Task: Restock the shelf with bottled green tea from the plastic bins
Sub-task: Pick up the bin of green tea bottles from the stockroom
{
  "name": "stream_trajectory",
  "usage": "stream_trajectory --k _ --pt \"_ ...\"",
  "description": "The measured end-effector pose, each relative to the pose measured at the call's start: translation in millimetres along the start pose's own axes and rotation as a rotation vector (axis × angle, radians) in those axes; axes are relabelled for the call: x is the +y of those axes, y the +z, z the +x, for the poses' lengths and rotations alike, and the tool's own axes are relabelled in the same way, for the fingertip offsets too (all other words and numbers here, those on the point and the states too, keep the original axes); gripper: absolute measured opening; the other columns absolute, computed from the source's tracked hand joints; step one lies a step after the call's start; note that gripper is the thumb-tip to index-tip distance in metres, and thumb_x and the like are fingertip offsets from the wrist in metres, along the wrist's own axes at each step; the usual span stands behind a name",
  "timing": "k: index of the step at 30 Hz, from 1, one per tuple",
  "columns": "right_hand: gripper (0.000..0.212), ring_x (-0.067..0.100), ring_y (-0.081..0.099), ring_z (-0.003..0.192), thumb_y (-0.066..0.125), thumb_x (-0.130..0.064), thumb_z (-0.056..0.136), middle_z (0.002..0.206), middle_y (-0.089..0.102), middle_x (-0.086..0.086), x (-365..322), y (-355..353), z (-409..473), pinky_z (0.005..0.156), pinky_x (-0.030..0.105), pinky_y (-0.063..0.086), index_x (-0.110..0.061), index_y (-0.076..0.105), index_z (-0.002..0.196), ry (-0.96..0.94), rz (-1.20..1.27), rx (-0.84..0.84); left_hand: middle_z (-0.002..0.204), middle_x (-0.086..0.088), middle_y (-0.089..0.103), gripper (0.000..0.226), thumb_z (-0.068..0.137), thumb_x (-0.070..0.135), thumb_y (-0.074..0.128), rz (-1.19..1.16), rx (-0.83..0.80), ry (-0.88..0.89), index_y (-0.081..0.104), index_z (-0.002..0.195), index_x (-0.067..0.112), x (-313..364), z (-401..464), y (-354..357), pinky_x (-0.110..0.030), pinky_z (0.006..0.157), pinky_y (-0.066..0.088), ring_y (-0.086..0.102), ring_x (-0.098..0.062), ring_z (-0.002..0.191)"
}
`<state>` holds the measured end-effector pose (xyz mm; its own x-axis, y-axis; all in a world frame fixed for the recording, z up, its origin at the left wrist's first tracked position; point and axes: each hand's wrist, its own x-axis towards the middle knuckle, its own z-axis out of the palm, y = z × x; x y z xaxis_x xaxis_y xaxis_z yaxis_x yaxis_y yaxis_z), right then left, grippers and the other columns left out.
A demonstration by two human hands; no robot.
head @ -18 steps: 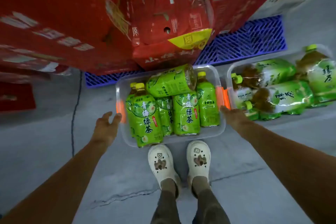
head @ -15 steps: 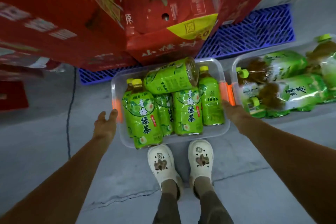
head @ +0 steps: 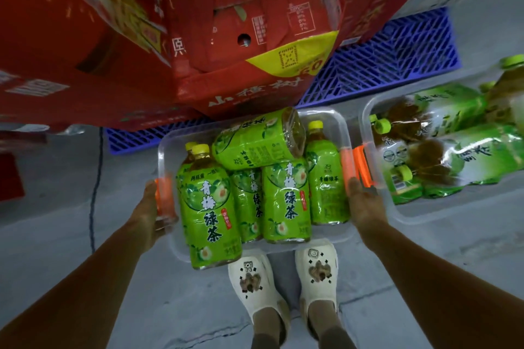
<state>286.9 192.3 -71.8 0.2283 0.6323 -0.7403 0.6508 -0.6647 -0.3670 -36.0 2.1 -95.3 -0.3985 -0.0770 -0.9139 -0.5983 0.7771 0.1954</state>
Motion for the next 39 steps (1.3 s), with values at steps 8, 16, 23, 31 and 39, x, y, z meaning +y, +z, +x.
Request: stream_trajectory --k 8,16,23,31,39 --pt "0.057 0.037 0.063 0.091 0.035 -0.059 0.098 0.106 0.063 0.022 50 5 -4 0.077 0.05 0.054 -0.008 0.058 0.106 0.185 0.042 -0.152 0.109 -0.021 0.06 0.076 0.1 0.066 0.027 0.094 0.079 0.037 0.051 0.137 0.004 16 12 -11 -0.05 0.098 0.045 0.059 -0.037 0.104" --pt "0.062 0.035 0.062 0.103 0.044 -0.072 0.078 0.099 0.065 0.012 14 14 15 0.1 0.055 0.047 -0.015 0.064 0.095 0.115 0.365 0.115 0.09 -0.017 0.063 0.072 0.103 0.062 0.026 0.028 0.05 0.087 0.057 0.123 0.0 17 19 -3 -0.038 0.079 0.045 0.057 -0.026 0.077" --pt "0.105 0.039 0.059 0.113 0.037 -0.094 0.058 0.128 0.06 0.019 6 7 33 0.102 0.058 0.044 -0.018 0.058 0.127 0.171 0.11 -0.155 0.126 -0.025 0.056 0.084 0.095 0.074 0.025 0.206 -0.003 0.1 0.054 0.134 0.005 23 -3 0 -0.051 0.104 0.045 0.054 -0.039 0.115" --pt "0.062 0.035 0.059 0.112 0.048 -0.08 0.078 0.122 0.062 0.012 13 -5 21 0.102 0.058 0.044 -0.025 0.058 0.104 0.106 0.091 -0.251 0.122 -0.016 0.053 0.087 0.091 0.078 0.03 0.306 0.0 0.102 0.048 0.137 0.007 10 -23 0 -0.047 0.097 0.048 0.054 -0.033 0.109" --pt "0.082 0.03 0.052 0.092 0.034 -0.093 0.064 0.094 0.053 0.013 13 -73 -28 0.09 0.048 0.046 -0.017 0.053 0.091 0.206 -0.052 -0.268 0.147 -0.018 0.046 0.09 0.091 0.077 0.035 0.309 -0.004 0.008 0.041 0.148 0.008 -12 -103 -5 -0.049 0.097 0.047 0.049 -0.039 0.127"
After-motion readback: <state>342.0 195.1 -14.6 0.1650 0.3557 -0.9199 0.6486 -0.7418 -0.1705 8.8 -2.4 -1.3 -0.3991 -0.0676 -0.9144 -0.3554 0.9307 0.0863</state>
